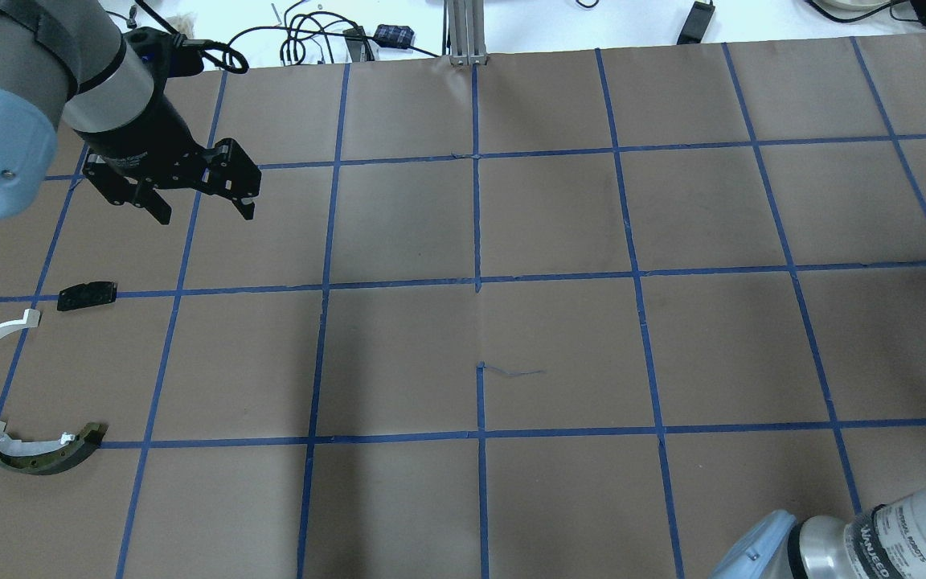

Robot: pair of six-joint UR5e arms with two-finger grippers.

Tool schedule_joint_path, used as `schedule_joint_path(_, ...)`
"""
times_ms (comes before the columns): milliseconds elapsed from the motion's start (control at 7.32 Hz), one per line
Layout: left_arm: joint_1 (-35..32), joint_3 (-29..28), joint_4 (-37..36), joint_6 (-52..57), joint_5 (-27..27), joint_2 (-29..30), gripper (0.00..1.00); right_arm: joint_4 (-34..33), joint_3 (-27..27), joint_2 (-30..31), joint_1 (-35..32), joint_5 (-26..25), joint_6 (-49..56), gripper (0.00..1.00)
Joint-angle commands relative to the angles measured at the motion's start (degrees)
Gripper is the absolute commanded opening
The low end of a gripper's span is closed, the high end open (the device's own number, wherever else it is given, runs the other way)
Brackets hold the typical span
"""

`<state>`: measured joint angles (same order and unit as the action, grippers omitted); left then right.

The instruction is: Place bearing gear from tray to pile

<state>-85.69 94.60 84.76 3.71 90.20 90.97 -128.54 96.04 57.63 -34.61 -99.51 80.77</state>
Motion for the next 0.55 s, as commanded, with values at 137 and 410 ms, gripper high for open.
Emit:
schedule_joint_path(137,0.00,0.06,-0.04,0.16,0.07,0.00,1.00,0.57,0.02,1.42,-1.41,-1.21,-0.70,0.04)
schedule_joint_path(410,0.00,-0.03,-0.04,0.25,0.07,0.00,1.00,5.02,0.11,6.24,-6.31,-1.92,-6.19,0.00)
